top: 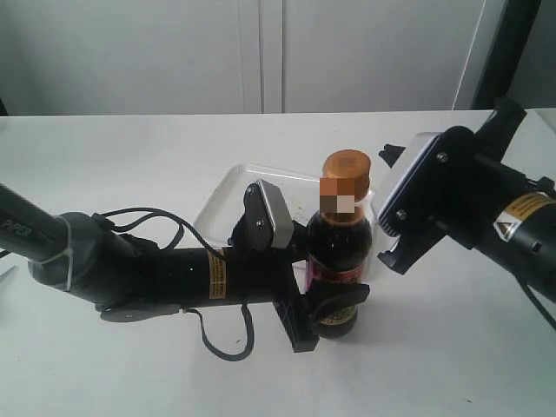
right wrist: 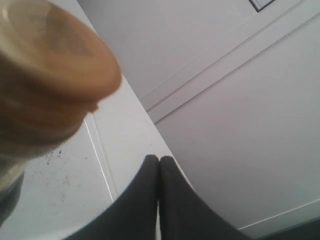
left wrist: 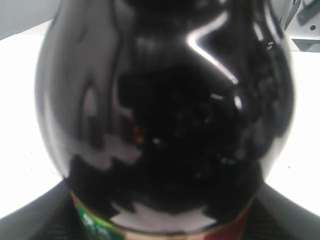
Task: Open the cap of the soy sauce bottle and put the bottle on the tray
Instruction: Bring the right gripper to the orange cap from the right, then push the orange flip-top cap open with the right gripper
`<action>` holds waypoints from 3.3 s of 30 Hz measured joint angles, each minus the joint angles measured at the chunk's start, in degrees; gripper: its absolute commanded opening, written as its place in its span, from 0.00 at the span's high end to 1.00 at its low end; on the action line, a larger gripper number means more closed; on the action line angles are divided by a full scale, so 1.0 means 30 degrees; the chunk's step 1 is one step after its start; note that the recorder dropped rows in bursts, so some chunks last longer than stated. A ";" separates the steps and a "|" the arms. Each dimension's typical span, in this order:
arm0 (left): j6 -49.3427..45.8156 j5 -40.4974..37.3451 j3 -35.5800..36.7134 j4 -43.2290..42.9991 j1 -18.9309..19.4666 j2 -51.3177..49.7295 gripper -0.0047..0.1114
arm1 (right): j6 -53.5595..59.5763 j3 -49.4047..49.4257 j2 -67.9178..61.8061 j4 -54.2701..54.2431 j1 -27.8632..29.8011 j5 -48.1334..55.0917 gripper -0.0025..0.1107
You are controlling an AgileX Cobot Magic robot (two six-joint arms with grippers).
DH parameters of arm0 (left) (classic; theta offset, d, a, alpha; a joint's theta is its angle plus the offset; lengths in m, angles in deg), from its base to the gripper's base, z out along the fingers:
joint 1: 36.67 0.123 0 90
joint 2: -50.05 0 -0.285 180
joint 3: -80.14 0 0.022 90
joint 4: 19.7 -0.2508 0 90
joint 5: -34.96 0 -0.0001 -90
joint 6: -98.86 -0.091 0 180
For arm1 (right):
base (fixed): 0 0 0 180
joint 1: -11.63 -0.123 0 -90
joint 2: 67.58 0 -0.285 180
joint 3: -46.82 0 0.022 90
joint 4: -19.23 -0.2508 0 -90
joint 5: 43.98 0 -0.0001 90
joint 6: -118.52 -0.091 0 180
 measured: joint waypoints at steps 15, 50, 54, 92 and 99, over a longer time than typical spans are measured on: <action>0.0000 0.0000 0.0000 0.0000 0.0000 0.0000 0.96 | -0.0825 -0.0091 -0.0046 -0.0088 -0.1148 0.0255 0.98; 0.0036 0.0071 0.0000 -0.0212 0.0067 0.0000 0.96 | -0.0860 -0.0398 0.0972 -0.0470 -0.2224 0.1522 0.98; 0.0036 0.0071 0.0000 -0.0212 0.0067 0.0000 0.96 | -0.0860 -0.0599 0.1472 -0.0421 -0.2259 0.2096 0.98; 0.0151 0.0069 0.0000 -0.0159 0.0067 0.0000 0.96 | -0.1266 -0.5329 0.3399 -0.7696 -0.2176 0.9802 0.98; 0.0151 0.0069 0.0000 -0.0159 0.0067 0.0000 0.96 | -0.1266 -0.7328 0.3274 -0.7873 0.0750 1.5376 0.98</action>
